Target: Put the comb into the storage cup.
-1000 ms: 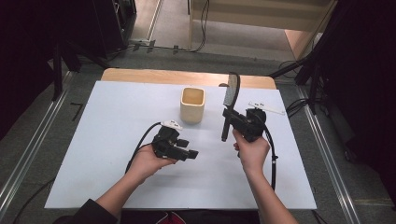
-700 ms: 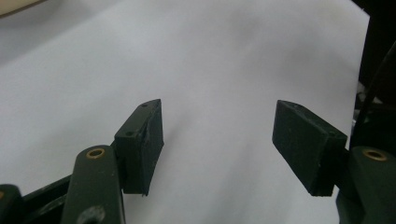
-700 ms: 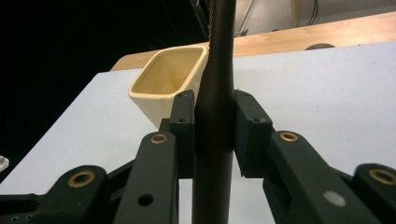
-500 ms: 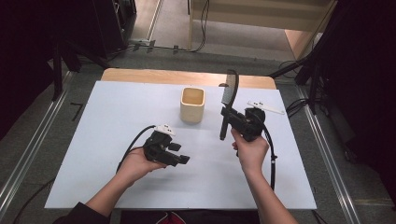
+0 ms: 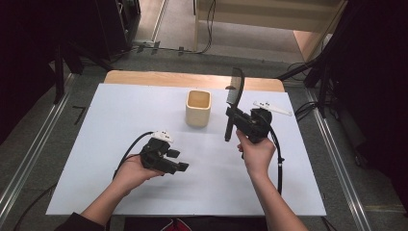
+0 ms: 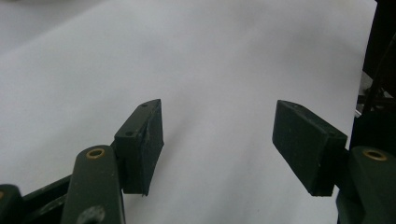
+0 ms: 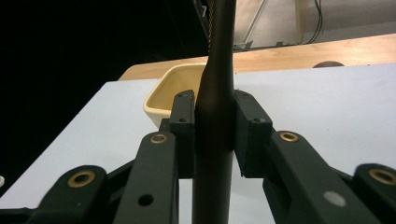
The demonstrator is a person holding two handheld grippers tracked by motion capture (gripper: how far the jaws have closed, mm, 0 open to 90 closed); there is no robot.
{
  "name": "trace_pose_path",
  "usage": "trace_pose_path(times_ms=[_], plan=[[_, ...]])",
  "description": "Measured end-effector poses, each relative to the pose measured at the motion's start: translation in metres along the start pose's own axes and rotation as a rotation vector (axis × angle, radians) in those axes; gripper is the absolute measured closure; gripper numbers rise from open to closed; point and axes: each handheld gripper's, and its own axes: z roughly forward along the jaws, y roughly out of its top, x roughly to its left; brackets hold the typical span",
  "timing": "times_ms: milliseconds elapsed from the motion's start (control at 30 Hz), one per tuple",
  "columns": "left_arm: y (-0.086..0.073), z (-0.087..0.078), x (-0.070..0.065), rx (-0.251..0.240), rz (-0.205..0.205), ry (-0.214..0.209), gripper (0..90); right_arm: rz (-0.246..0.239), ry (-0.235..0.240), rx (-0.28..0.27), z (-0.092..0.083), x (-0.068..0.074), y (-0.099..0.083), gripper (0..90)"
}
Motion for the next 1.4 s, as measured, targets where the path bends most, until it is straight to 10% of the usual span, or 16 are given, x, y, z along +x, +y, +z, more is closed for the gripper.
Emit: trace_pose_path(times_ms=[1400], plan=[[-0.029, -0.034, 0.009, -0.004, -0.059, 0.069, 34.7, -0.038, -0.020, -0.087, 0.036, 0.027, 0.037, 70.1]])
